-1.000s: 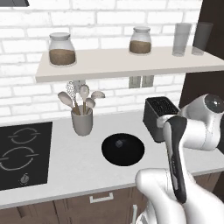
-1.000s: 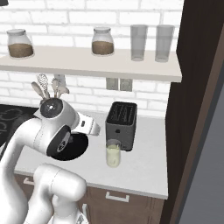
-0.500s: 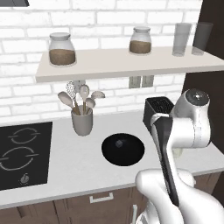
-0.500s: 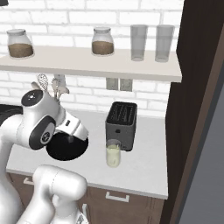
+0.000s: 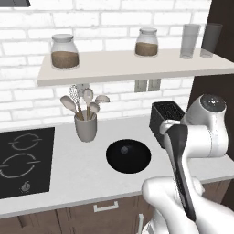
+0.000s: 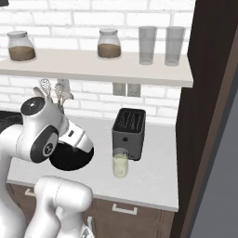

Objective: Grab a lemon wedge from the fridge and one ice cube from the ice bowl, and put them in the glass of lemonade.

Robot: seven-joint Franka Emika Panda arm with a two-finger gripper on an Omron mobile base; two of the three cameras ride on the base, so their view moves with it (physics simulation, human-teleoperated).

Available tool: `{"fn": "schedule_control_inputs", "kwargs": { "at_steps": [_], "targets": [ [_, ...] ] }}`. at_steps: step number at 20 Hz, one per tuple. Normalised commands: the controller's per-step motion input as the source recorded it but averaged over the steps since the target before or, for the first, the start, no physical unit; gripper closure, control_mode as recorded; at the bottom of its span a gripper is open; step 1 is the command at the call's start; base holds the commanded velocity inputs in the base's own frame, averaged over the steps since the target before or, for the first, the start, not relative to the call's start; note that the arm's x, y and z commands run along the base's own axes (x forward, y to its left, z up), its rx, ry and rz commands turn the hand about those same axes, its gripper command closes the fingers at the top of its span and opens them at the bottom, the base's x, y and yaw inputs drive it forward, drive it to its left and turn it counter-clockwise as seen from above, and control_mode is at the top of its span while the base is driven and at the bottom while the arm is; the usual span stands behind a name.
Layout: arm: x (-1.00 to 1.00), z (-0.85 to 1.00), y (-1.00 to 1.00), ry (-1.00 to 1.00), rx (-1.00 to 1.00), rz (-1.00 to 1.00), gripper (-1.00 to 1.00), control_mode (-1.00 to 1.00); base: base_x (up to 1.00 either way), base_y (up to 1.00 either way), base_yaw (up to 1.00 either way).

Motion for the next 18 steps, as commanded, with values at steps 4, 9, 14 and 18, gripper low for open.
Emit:
{"fn": "schedule_control_inputs", "kwargs": {
  "at_steps": [4, 9, 14, 18],
  "targets": [
    [0.0, 0.0, 0.0, 0.0, 0.0, 0.0, -1.0, 1.0, -0.59, -0.04, -0.29],
    [0.0, 0.0, 0.0, 0.0, 0.0, 0.0, -1.0, 1.0, -0.89, 0.45, -0.73],
    [0.0, 0.0, 0.0, 0.0, 0.0, 0.0, -1.0, 1.0, -0.63, 0.04, -0.74],
    [0.0, 0.0, 0.0, 0.0, 0.0, 0.0, -1.0, 1.0, -0.13, -0.51, -0.49]
  ]
}}
